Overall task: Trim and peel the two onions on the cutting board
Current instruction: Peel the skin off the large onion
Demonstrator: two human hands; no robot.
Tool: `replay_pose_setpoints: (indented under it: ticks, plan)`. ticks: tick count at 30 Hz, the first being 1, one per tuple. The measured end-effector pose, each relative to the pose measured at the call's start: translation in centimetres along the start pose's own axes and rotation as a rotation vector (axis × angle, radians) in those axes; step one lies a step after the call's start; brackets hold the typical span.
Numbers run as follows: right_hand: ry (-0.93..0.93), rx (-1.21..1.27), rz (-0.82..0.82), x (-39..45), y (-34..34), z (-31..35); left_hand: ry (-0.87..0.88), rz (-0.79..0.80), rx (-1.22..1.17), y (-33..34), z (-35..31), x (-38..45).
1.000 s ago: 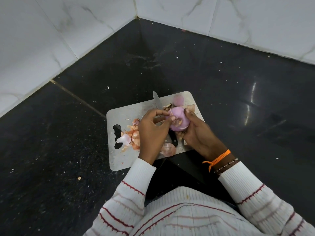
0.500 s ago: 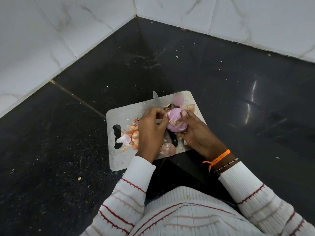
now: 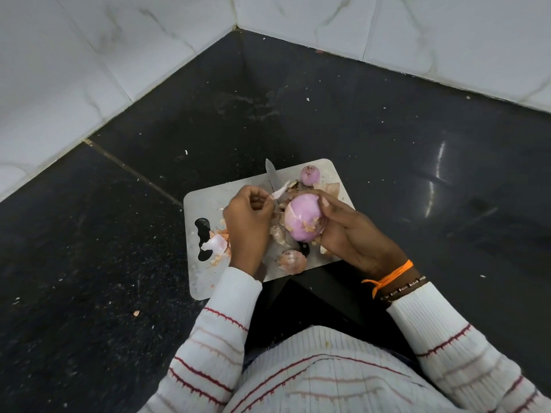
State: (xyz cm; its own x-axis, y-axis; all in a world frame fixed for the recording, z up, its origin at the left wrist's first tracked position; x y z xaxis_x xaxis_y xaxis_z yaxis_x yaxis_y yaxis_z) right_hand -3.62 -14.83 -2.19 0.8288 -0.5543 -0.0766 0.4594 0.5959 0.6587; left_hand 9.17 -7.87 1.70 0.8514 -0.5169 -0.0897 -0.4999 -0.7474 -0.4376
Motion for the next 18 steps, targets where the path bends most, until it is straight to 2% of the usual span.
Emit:
replay_pose_setpoints:
  ticks: [6,10,13,18]
  plan:
    - [-0.074,-0.017,-0.157,0.4,-1.4,1.0,-0.096,0.098,-0.101,0.4,1.1,-0.2]
    - [-0.085,-0.013,-0.196,0.3,-1.9,1.1,-0.092,0.155,-0.184,1.3,-0.1,-1.2]
    - [-0.078,0.002,-0.219,0.3,-2.1,0.7,-0.023,0.155,-0.142,1.8,-1.2,-1.9]
    - [-0.061,0.045,-0.250,0.6,-2.0,0.1,0.209,0.092,-0.003,2.1,-2.9,-2.7]
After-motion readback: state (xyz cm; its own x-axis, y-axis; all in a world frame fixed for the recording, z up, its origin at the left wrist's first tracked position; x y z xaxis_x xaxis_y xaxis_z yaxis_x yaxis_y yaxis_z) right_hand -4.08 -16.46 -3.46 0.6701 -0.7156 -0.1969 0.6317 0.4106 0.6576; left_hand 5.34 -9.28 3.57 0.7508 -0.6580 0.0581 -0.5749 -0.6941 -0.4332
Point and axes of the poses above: each hand's wrist, its own x-axis towards the middle knuckle, its own y-axis out of the palm, z = x × y, the point moved 10 cm from there along x, towards the middle knuckle, and after that the axes turned 10 degrees about -y, right-handed, at the moved point
